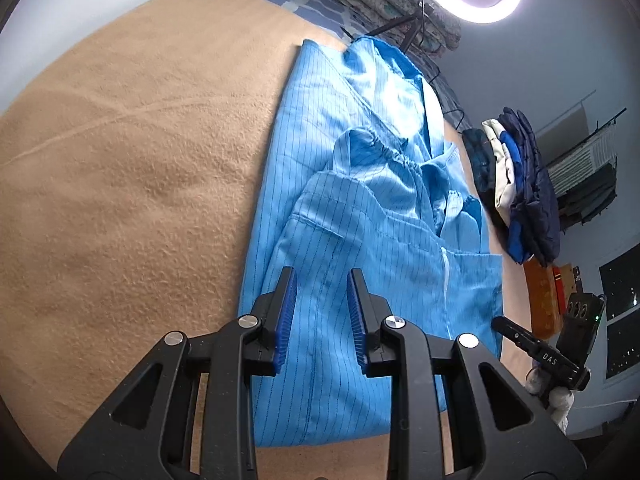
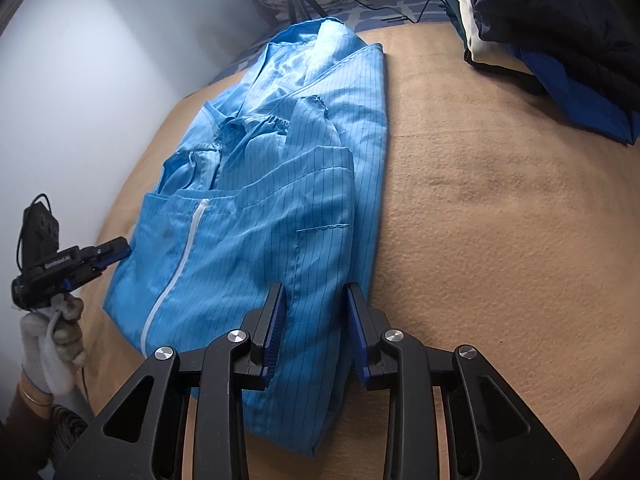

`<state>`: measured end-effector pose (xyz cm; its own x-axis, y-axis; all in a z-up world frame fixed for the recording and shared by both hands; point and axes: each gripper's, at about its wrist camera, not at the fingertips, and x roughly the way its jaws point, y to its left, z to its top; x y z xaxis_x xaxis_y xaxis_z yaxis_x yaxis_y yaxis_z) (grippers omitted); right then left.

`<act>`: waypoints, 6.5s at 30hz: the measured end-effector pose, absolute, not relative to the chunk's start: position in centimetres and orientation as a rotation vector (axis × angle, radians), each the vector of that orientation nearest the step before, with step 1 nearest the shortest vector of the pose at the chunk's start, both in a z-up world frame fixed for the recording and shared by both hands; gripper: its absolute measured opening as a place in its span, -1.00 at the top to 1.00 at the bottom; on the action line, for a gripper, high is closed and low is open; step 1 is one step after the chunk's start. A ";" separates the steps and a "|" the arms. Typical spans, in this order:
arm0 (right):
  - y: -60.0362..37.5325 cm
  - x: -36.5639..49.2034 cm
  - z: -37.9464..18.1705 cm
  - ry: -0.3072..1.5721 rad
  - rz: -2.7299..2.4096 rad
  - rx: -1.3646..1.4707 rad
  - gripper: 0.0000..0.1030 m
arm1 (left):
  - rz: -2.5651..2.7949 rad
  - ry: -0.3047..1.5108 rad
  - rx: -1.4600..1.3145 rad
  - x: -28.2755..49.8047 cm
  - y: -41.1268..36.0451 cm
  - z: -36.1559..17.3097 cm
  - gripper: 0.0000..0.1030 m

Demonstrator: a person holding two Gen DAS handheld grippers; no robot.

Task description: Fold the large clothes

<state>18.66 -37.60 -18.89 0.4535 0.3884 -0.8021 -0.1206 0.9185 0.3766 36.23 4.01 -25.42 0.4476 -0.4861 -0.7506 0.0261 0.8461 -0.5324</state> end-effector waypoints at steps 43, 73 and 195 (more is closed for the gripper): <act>-35.8 17.2 -15.8 0.919 0.253 0.045 0.77 | -0.213 0.880 -0.068 33.4 0.0 -21.5 0.66; -41.3 32.6 -15.6 0.849 0.239 0.309 -0.01 | -0.250 1.052 -0.489 54.8 5.8 -25.6 -0.31; -31.5 1.7 -13.8 0.847 0.719 -0.288 0.88 | -0.496 0.868 -0.376 29.8 6.7 -14.8 0.12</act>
<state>1.70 -31.50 -13.79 0.4477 0.4620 -0.7656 -0.6802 0.7317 0.0438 29.83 6.70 -14.77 0.5455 -0.5554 -0.6276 0.2589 0.8239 -0.5041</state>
